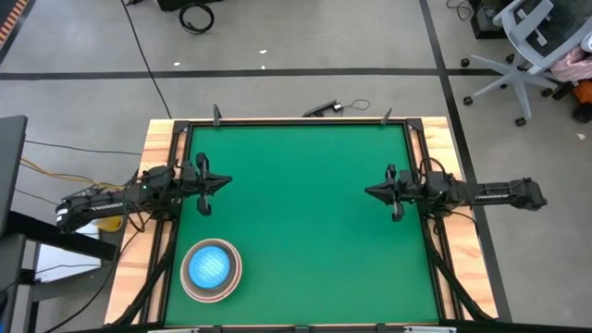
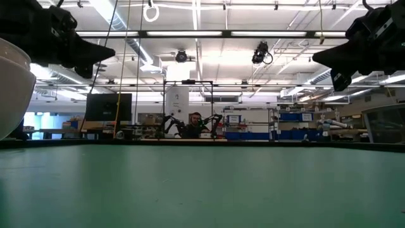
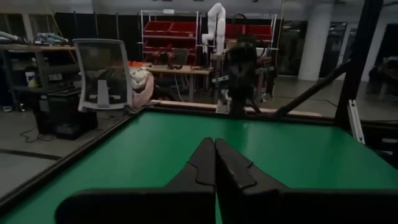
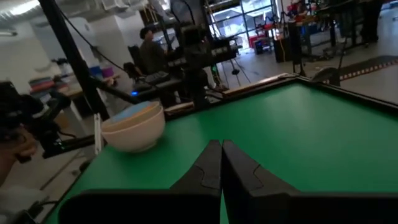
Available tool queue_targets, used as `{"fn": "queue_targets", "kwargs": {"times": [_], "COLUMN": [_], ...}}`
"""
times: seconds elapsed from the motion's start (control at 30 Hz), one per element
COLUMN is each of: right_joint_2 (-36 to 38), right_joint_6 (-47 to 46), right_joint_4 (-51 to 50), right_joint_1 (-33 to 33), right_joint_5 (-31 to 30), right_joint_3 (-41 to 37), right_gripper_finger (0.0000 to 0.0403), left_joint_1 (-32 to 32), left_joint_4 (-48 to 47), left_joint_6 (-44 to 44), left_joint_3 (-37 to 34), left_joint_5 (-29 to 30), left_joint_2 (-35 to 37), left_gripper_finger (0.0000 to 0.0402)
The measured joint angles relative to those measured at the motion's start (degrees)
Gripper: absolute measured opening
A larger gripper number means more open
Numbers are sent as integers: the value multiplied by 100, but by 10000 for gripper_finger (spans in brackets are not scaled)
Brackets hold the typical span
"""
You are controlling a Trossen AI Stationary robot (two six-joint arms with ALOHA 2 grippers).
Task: Nest bowls inside each other
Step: Return to Home Position
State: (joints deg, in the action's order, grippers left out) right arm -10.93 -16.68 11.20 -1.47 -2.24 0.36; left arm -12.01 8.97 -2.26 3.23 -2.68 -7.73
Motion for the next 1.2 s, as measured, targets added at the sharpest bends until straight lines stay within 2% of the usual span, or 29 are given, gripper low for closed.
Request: {"fn": "queue_targets", "kwargs": {"times": [0.1,0.27,0.4,0.6,0.77,0.9,1.07,1.2], "right_joint_2": [0,1,8,21,21,21,52,282], "right_joint_6": [-14,-5,42,15,-73,4,80,126], "right_joint_4": [197,622,537,444,466,468,358,279], "right_joint_1": [109,190,190,190,190,190,190,190], "right_joint_5": [-142,-207,-244,-284,-419,-455,-555,-432], "right_joint_3": [0,0,0,0,0,0,0,0], "right_gripper_finger": [8,8,9,9,9,9,9,12], "left_joint_1": [4,29,229,969,1692,2105,2435,2498], "left_joint_4": [389,823,1028,886,1126,1145,1484,928], "left_joint_6": [-99,-444,-501,-295,-18,161,504,690], "left_joint_3": [-272,-270,-270,-272,-272,-274,-274,-276], "left_joint_5": [-2,1,76,835,1604,1986,1888,1864], "left_joint_2": [-9,-9,-9,-95,-359,-428,-82,308], "left_gripper_finger": [0,0,0,0,0,0,0,0]}}
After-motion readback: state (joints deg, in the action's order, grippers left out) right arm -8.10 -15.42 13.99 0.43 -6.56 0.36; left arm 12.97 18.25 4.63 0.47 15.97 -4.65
